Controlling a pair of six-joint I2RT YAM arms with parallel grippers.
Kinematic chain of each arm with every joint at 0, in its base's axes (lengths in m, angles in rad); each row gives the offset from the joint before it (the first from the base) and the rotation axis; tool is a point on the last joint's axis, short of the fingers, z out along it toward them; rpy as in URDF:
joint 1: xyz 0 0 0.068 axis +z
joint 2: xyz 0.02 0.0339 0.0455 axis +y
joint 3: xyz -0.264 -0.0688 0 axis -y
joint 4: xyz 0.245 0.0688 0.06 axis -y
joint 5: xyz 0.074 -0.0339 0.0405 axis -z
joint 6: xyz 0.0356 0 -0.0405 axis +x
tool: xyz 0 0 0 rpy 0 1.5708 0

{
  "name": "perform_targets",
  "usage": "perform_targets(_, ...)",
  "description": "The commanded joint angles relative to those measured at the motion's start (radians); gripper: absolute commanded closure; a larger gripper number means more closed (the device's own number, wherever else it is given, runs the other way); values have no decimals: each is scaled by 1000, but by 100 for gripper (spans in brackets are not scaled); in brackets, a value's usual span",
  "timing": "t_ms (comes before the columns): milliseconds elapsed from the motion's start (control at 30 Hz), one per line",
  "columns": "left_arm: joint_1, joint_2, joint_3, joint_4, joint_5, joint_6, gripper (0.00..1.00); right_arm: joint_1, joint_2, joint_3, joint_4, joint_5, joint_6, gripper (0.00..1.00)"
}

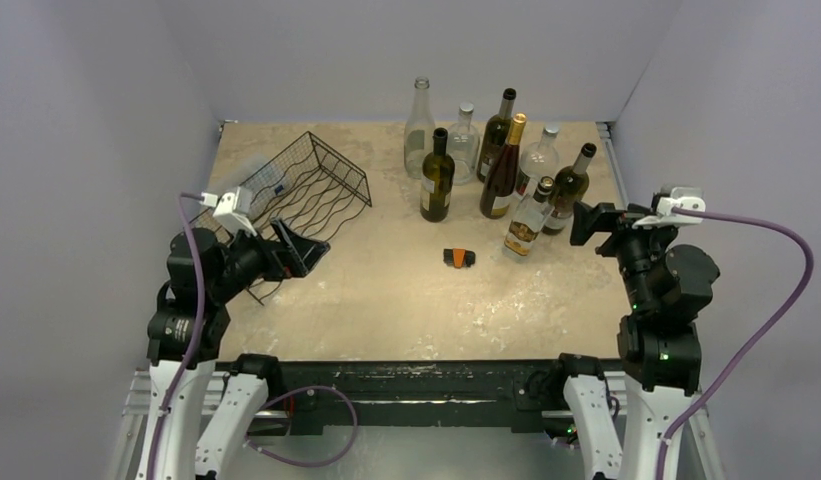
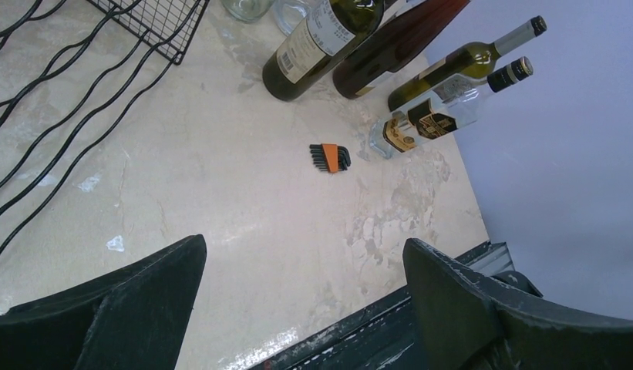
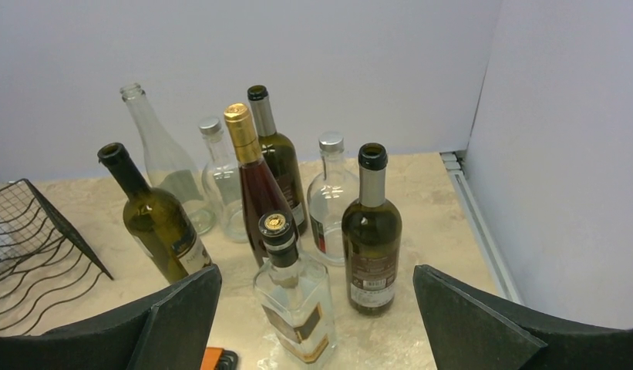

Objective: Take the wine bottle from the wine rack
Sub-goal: Reset both arms

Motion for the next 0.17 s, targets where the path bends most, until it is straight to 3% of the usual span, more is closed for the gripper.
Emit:
perform_targets(0, 6, -16, 61, -24, 16, -29, 0, -4, -12, -16, 35, 19, -1, 1)
perform_targets(133, 5, -24, 73, -35, 15, -28, 0, -4, -29, -34, 65, 23, -15, 1)
